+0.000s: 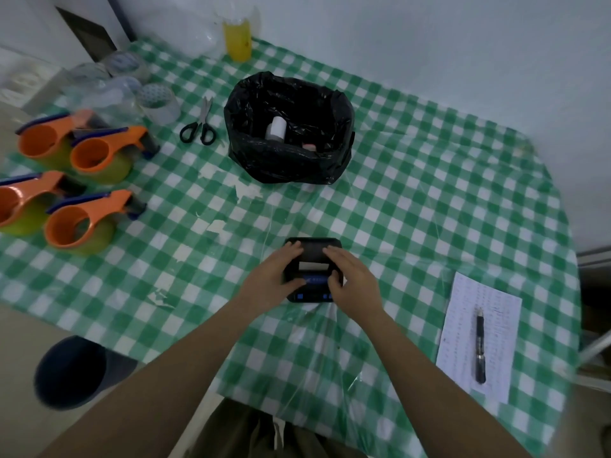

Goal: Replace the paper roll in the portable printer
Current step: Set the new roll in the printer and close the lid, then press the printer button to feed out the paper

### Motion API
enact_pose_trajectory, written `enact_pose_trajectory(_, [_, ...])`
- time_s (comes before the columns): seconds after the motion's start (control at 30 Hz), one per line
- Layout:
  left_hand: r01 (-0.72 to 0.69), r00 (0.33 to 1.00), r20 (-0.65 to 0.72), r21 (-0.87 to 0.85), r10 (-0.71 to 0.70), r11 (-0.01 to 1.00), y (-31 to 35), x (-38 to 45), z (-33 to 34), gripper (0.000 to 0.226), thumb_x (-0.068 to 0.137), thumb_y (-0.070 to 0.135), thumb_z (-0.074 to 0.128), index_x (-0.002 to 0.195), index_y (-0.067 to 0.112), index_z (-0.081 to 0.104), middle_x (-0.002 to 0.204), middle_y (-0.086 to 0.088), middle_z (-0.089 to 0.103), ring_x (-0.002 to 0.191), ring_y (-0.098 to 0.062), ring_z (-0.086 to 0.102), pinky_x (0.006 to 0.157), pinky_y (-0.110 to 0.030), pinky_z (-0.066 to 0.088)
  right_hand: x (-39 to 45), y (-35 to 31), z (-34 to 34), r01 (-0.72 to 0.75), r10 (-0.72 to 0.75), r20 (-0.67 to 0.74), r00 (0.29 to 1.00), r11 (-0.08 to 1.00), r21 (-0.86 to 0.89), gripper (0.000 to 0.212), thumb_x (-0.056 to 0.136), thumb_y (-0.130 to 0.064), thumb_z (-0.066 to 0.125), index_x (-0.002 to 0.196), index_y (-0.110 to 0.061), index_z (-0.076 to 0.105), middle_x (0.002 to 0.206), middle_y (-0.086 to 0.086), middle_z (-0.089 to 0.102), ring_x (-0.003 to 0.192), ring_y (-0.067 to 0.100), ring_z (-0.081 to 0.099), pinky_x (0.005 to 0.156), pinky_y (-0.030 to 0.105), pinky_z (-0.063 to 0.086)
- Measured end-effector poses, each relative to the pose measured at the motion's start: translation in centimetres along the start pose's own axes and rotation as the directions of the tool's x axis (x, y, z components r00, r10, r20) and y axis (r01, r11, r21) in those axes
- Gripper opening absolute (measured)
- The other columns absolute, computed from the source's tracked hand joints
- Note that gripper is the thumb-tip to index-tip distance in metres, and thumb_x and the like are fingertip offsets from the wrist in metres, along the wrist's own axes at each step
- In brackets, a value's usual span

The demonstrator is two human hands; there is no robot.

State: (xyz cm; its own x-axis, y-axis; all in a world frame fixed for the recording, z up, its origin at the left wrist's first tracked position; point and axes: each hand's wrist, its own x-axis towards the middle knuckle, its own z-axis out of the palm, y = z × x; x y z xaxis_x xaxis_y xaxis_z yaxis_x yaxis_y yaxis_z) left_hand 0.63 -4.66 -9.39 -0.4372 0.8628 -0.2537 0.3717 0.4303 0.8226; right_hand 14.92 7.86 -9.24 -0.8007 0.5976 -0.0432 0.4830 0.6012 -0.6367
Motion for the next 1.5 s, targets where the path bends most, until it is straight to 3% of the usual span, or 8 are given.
enact_pose_trajectory(0.13, [0.201, 0.975, -0.071, -0.149, -0.213, 0.968, -0.2, -1.6, 1.1, 0.075, 0.084, 0.015, 0.067, 0.146, 0.014, 0.026, 0.156, -0.002, 0.023, 0.141, -0.014, 0.026, 0.118, -0.033, 0.026, -2.0, 0.0, 0.3, -0.22, 0.218, 0.033, 0.975, 0.957, 0.189, 0.044, 0.092, -0.009, 0.052, 0.135, -0.018, 0.047, 0.148, -0.003, 0.041, 0.133, 0.01, 0.039, 0.104, 0.018, 0.033])
enact_pose_trajectory(0.2, [0.217, 0.972, -0.048, -0.213, -0.232, 0.953, -0.6, -2.1, 1.5, 0.075, 0.082, 0.011, 0.069, 0.145, 0.011, 0.028, 0.152, -0.007, 0.032, 0.139, -0.023, 0.035, 0.115, -0.044, 0.033, -2.5, 0.1, 0.6, -0.276, 0.269, 0.065, 0.961, 0.926, 0.258, 0.045, 0.093, -0.009, 0.051, 0.137, -0.017, 0.045, 0.15, -0.003, 0.037, 0.134, 0.011, 0.038, 0.108, 0.024, 0.036])
enact_pose_trajectory(0.27, [0.226, 0.97, -0.022, -0.263, -0.241, 0.938, -0.7, -2.5, 1.8, 0.077, 0.081, 0.006, 0.069, 0.145, 0.012, 0.026, 0.142, -0.002, 0.044, 0.13, -0.024, 0.044, 0.109, -0.042, 0.04, -2.8, 0.1, 0.8, -0.324, 0.315, 0.081, 0.945, 0.89, 0.32, 0.047, 0.093, -0.008, 0.052, 0.138, -0.017, 0.043, 0.151, -0.002, 0.036, 0.136, 0.014, 0.037, 0.109, 0.033, 0.04])
enact_pose_trajectory(0.4, [0.239, 0.968, -0.001, -0.3, -0.251, 0.924, -0.3, -3.0, 2.3, 0.081, 0.082, 0.004, 0.067, 0.147, 0.017, 0.019, 0.137, -0.003, 0.049, 0.125, -0.024, 0.049, 0.103, -0.039, 0.046, -3.3, 0.0, 1.1, -0.391, 0.394, 0.082, 0.915, 0.821, 0.416, 0.048, 0.092, -0.006, 0.053, 0.138, -0.017, 0.043, 0.148, 0.003, 0.041, 0.135, 0.017, 0.04, 0.101, 0.016, 0.038])
enact_pose_trajectory(0.57, [0.266, 0.957, -0.053, -0.219, -0.284, 0.939, -0.4, -2.7, 2.9, 0.079, 0.084, 0.004, 0.064, 0.148, 0.015, 0.019, 0.138, -0.014, 0.053, 0.125, -0.03, 0.052, 0.102, -0.047, 0.048, -3.1, 0.1, 1.5, -0.47, 0.484, 0.097, 0.87, 0.752, 0.462, 0.048, 0.091, -0.005, 0.056, 0.136, -0.02, 0.046, 0.143, 0.004, 0.047, 0.132, 0.018, 0.044, 0.11, 0.032, 0.038])
enact_pose_trajectory(0.83, [0.26, 0.955, -0.115, -0.13, -0.275, 0.957, -0.2, -2.4, 3.3, 0.073, 0.081, 0.009, 0.064, 0.144, 0.022, 0.03, 0.128, -0.009, 0.062, 0.114, -0.028, 0.06, 0.094, -0.046, 0.053, -2.9, 0.3, 1.2, -0.479, 0.492, 0.109, 0.864, 0.734, 0.482, 0.047, 0.089, -0.004, 0.057, 0.134, -0.018, 0.049, 0.139, 0.006, 0.052, 0.128, 0.017, 0.049, 0.1, 0.022, 0.039])
enact_pose_trajectory(1.27, [0.316, 0.934, -0.143, -0.1, -0.328, 0.944, 0.1, -2.5, 3.5, 0.077, 0.078, 0.012, 0.066, 0.145, 0.02, 0.03, 0.135, -0.01, 0.058, 0.123, -0.027, 0.055, 0.101, -0.044, 0.047, -3.1, 1.0, 1.1, -0.427, 0.425, 0.105, 0.899, 0.797, 0.427, 0.046, 0.091, -0.011, 0.057, 0.135, -0.019, 0.047, 0.139, 0.005, 0.052, 0.124, 0.018, 0.052, 0.098, 0.023, 0.042])
enact_pose_trajectory(1.5, [0.305, 0.94, -0.152, -0.031, -0.306, 0.952, 0.7, -2.5, 3.1, 0.072, 0.078, 0.012, 0.065, 0.143, 0.019, 0.034, 0.122, -0.015, 0.064, 0.111, -0.031, 0.06, 0.092, -0.039, 0.051, -3.0, 1.1, 0.9, -0.427, 0.418, 0.121, 0.9, 0.796, 0.428, 0.046, 0.091, -0.012, 0.058, 0.135, -0.02, 0.048, 0.14, 0.004, 0.051, 0.124, 0.019, 0.052, 0.095, 0.023, 0.043])
